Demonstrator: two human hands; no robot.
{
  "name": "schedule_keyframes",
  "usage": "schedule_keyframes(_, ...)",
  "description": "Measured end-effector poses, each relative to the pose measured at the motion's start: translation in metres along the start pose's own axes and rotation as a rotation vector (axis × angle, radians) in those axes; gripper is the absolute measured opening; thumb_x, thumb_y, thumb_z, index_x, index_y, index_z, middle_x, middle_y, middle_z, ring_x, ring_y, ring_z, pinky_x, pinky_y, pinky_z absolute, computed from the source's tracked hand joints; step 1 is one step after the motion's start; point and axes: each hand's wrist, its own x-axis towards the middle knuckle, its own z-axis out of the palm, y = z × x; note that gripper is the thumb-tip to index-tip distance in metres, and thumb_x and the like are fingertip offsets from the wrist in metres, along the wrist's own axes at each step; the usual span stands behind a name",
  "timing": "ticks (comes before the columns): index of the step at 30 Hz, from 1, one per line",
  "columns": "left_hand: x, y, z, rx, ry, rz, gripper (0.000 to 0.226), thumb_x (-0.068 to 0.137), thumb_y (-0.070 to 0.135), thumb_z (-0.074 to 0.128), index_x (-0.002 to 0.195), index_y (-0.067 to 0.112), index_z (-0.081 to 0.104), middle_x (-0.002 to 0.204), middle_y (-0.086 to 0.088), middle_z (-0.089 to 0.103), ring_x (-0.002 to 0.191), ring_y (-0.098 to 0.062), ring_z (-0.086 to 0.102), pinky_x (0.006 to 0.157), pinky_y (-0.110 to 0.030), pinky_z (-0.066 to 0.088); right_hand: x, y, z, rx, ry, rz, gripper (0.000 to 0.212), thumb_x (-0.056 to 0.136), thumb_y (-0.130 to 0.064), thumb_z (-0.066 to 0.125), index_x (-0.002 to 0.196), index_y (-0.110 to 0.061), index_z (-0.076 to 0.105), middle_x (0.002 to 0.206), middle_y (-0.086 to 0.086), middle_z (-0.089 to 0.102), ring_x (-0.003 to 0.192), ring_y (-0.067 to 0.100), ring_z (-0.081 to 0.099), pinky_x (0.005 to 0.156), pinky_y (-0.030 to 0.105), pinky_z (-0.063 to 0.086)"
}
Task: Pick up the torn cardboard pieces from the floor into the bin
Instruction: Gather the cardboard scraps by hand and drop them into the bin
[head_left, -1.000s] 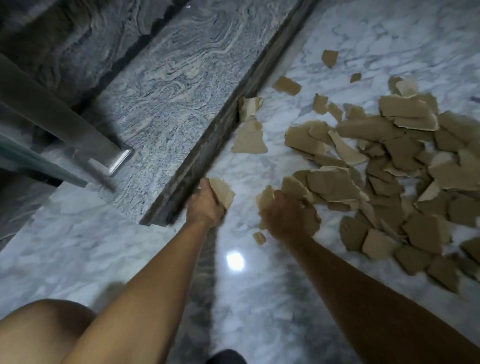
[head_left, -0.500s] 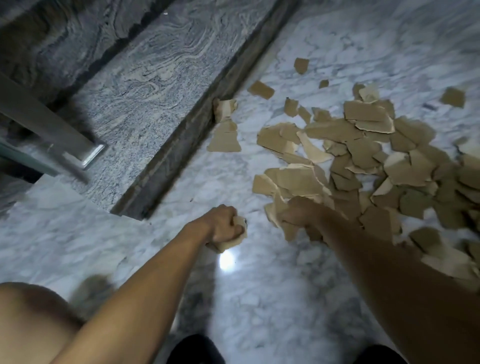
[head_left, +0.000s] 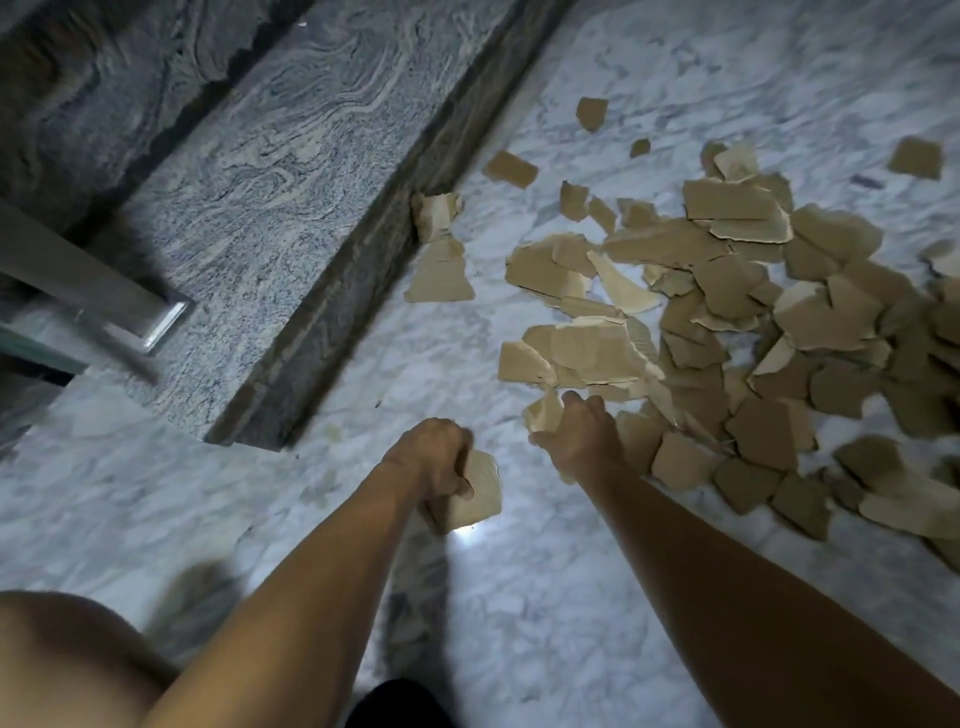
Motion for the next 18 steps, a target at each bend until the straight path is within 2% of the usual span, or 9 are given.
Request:
schedule_keyframes(3,-0.001,-0.005,0.002,-0.002,0.025,0.032,0.040,0.068,0.040,0.079,0.097,0.021,0.060,0.099,-0.001,0.063,0.098,-0.025,0.059,0.077,-0.033,0.048,0.005,0.006,-0.002,0.048,-0.087,-0.082,0.056,0.084,-0.042,0.070,0.131,-0.019,0.050,0.127,0.010,0.054,0.118,0.033,0.056,0.099,0.044,0.047)
schedule_keyframes(6,-0.009,-0.004,0.004,-0.076,0.001,-0.023,0.054,0.080,0.033,0.069,0.129,0.028,0.047,0.112,-0.008,0.062,0.105,-0.029,0.059,0.087,-0.039,0.051,0.005,0.012,-0.020,0.148,-0.196,-0.105,0.047,0.087,-0.039,0.065,0.129,-0.025,0.052,0.121,0.004,0.065,0.115,0.029,0.060,0.099,0.043,0.047)
schedule_keyframes(9,-0.017,-0.001,0.002,-0.212,0.004,-0.081,0.061,0.082,0.027,0.065,0.137,0.028,0.039,0.113,-0.011,0.063,0.100,-0.029,0.062,0.086,-0.036,0.052,0.004,0.022,-0.043,0.217,-0.168,-0.098,0.054,0.086,-0.038,0.068,0.135,-0.027,0.049,0.125,0.002,0.065,0.112,0.026,0.061,0.093,0.035,0.050)
schedule_keyframes(11,-0.019,-0.004,-0.009,-0.343,0.123,-0.120,0.051,0.081,0.029,0.064,0.128,0.019,0.048,0.101,-0.007,0.065,0.093,-0.028,0.063,0.075,-0.026,0.046,0.006,0.028,-0.059,0.190,-0.164,-0.105,0.062,0.087,-0.039,0.069,0.142,-0.024,0.043,0.129,0.004,0.062,0.113,0.027,0.060,0.086,0.032,0.049)
schedule_keyframes(14,-0.021,-0.009,-0.035,-0.569,0.369,-0.280,0.019,0.082,0.029,0.067,0.089,0.016,0.056,0.072,0.002,0.059,0.071,-0.020,0.057,0.062,-0.023,0.038,0.008,0.037,-0.079,0.127,-0.178,-0.114,0.076,0.086,-0.041,0.071,0.150,-0.018,0.036,0.142,0.009,0.054,0.126,0.028,0.054,0.097,0.032,0.045)
schedule_keyframes(15,-0.022,-0.010,-0.043,-0.657,0.414,-0.320,0.021,0.084,0.031,0.068,0.082,0.015,0.055,0.067,0.003,0.056,0.066,-0.017,0.053,0.060,-0.023,0.039,0.008,0.039,-0.083,0.126,-0.199,-0.117,0.078,0.084,-0.042,0.073,0.150,-0.019,0.038,0.144,0.007,0.053,0.126,0.027,0.054,0.098,0.032,0.045)
schedule_keyframes(16,-0.023,-0.012,-0.048,-0.734,0.423,-0.354,0.029,0.087,0.037,0.067,0.078,0.012,0.054,0.065,0.003,0.054,0.062,-0.017,0.051,0.059,-0.023,0.041,0.006,0.039,-0.084,0.133,-0.237,-0.108,0.075,0.082,-0.043,0.075,0.146,-0.021,0.043,0.139,0.006,0.057,0.121,0.025,0.058,0.094,0.032,0.048)
schedule_keyframes(18,-0.026,-0.019,-0.052,-0.766,0.383,-0.366,0.034,0.091,0.042,0.061,0.080,0.012,0.048,0.067,-0.003,0.054,0.061,-0.021,0.052,0.058,-0.027,0.045,-0.001,0.033,-0.083,0.139,-0.325,-0.124,0.049,0.082,-0.041,0.076,0.124,-0.024,0.059,0.115,0.001,0.066,0.100,0.021,0.063,0.072,0.029,0.052)
